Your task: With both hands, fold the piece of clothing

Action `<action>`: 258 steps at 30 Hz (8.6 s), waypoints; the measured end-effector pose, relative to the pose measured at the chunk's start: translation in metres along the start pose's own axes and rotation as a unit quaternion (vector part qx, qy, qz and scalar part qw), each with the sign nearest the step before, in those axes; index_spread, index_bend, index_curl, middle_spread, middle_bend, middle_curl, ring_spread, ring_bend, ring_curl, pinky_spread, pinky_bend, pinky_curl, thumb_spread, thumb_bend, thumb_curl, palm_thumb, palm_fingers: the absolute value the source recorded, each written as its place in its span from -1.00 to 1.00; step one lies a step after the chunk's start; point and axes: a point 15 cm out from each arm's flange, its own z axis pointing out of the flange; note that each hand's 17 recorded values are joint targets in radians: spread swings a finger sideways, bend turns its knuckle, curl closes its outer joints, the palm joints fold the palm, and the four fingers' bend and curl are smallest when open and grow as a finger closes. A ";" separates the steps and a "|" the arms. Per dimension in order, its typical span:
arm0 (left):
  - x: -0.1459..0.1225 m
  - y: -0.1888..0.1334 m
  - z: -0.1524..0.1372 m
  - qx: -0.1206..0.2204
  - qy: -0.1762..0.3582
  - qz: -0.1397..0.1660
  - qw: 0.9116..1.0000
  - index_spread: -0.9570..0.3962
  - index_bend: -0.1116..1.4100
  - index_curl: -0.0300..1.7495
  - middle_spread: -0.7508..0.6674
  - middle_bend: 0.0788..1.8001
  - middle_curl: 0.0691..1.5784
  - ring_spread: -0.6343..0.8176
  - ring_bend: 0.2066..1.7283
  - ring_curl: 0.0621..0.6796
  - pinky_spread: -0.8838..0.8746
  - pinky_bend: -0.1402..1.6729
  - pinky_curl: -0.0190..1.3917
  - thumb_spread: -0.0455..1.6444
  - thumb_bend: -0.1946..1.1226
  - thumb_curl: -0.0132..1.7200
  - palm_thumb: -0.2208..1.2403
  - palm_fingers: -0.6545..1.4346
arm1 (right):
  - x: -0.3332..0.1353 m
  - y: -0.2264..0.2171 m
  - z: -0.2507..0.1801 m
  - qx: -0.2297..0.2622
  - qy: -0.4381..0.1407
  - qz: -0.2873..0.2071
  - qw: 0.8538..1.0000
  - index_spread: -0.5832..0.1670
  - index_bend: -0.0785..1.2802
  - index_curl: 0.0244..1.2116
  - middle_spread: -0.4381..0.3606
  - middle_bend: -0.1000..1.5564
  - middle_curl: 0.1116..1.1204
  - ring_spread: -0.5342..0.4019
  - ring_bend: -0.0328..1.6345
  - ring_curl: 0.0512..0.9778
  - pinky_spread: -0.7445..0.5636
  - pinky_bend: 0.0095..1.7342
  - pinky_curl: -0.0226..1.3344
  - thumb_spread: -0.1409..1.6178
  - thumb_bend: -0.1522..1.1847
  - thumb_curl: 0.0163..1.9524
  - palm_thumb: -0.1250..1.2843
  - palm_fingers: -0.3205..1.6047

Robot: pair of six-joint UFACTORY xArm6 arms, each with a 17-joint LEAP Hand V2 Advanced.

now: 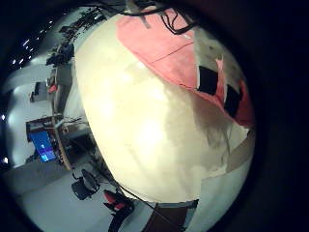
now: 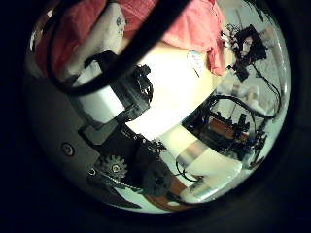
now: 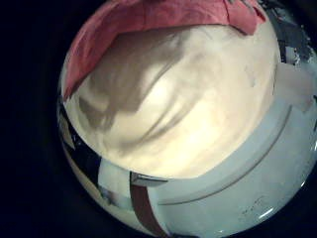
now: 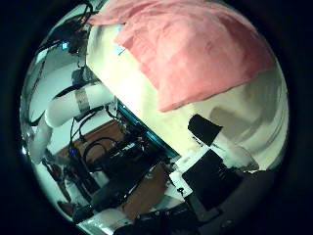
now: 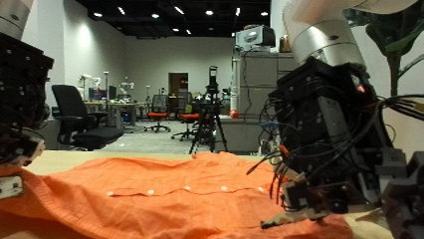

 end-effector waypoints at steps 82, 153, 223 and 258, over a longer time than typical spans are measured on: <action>0.052 0.071 -0.095 -0.033 0.015 0.085 0.996 -0.58 -0.25 0.38 -0.51 0.03 0.13 -0.78 0.10 0.67 -0.97 -0.27 0.19 0.74 -0.71 -0.57 0.20 0.59 | -0.001 0.093 -0.101 0.146 -0.002 0.143 0.979 -0.21 0.63 0.56 -0.34 0.64 0.49 -0.34 0.67 0.48 -0.19 0.29 0.74 0.54 -0.78 -0.48 0.72 0.47; -0.079 -0.159 -0.040 -0.046 0.113 -0.013 0.992 -0.59 -0.26 0.42 -0.53 0.04 0.18 -0.78 0.09 0.81 -0.96 -0.52 0.31 0.72 -0.72 -0.58 0.11 0.49 | 0.216 -0.211 -0.183 0.198 -0.047 0.263 0.943 -0.29 0.19 0.44 -0.32 0.38 0.28 -0.37 0.59 0.29 -0.35 0.16 0.60 0.60 -0.79 -0.54 0.51 0.32; -0.021 -0.125 -0.024 -0.049 0.151 -0.002 0.987 0.41 -0.64 -0.62 0.39 -0.89 -0.75 0.58 -0.85 -0.38 0.65 -0.64 -0.56 0.41 -0.73 -0.70 -0.44 -0.43 | 0.181 -0.091 -0.082 -0.065 -0.030 0.106 0.992 -0.57 -0.26 -0.34 -0.27 -0.40 -0.50 0.15 -0.74 -0.63 0.51 -0.83 -0.66 0.66 -0.79 -0.55 0.55 -0.49; -0.026 -0.069 -0.054 -0.040 0.116 0.015 0.992 0.34 -0.62 -0.61 0.29 -0.86 -0.72 0.56 -0.87 -0.44 0.63 -0.64 -0.57 0.49 -0.66 -0.67 -0.21 -0.38 | 0.149 0.006 -0.169 0.049 0.029 0.133 0.989 -0.54 -0.54 -0.42 -0.07 -0.53 -0.55 0.25 -0.74 -0.63 0.59 -0.80 -0.61 0.65 -0.79 -0.54 0.51 -0.50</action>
